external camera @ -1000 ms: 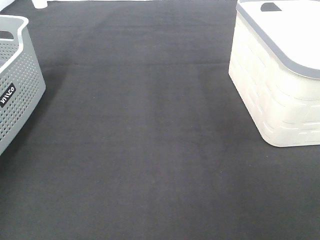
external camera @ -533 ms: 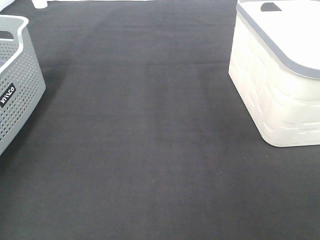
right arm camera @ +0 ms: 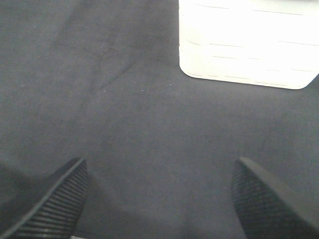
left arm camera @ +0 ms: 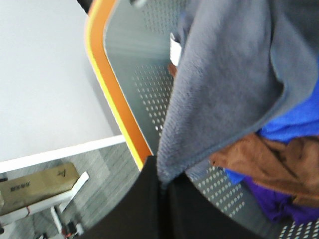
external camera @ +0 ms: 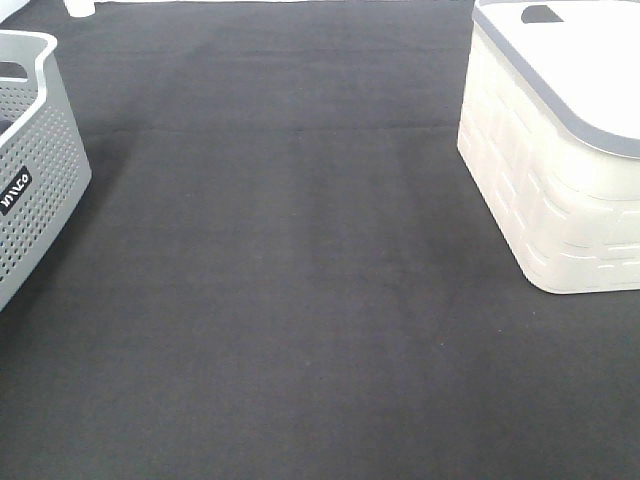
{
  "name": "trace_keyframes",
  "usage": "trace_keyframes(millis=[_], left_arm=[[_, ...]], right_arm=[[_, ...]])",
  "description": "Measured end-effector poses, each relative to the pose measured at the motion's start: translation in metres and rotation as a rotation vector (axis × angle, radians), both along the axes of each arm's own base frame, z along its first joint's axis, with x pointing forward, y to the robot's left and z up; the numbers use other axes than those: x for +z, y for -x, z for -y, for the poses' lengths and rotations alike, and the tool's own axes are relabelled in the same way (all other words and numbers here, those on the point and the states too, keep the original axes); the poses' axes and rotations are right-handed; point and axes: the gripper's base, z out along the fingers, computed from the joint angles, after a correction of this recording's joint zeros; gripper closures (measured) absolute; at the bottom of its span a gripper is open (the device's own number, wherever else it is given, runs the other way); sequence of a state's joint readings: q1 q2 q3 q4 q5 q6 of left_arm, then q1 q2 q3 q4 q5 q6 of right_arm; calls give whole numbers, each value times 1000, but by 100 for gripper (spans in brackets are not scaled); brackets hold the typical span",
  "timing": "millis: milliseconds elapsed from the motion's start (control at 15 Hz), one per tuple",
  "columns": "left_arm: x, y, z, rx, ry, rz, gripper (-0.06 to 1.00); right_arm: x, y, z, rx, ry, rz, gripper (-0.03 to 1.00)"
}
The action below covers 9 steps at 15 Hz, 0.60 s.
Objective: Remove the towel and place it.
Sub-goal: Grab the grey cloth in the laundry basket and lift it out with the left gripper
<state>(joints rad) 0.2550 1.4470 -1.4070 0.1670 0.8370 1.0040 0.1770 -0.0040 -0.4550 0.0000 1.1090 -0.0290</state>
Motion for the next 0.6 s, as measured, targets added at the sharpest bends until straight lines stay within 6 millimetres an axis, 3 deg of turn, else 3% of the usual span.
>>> trace_keyframes(millis=[333,600], left_arm=[[18,13,12,-8,102,87,94],[44,27,21,-27,145,227,94]], right_arm=[[0,0,0,0,0,0,21],[0,0,0,0,0,0,21]])
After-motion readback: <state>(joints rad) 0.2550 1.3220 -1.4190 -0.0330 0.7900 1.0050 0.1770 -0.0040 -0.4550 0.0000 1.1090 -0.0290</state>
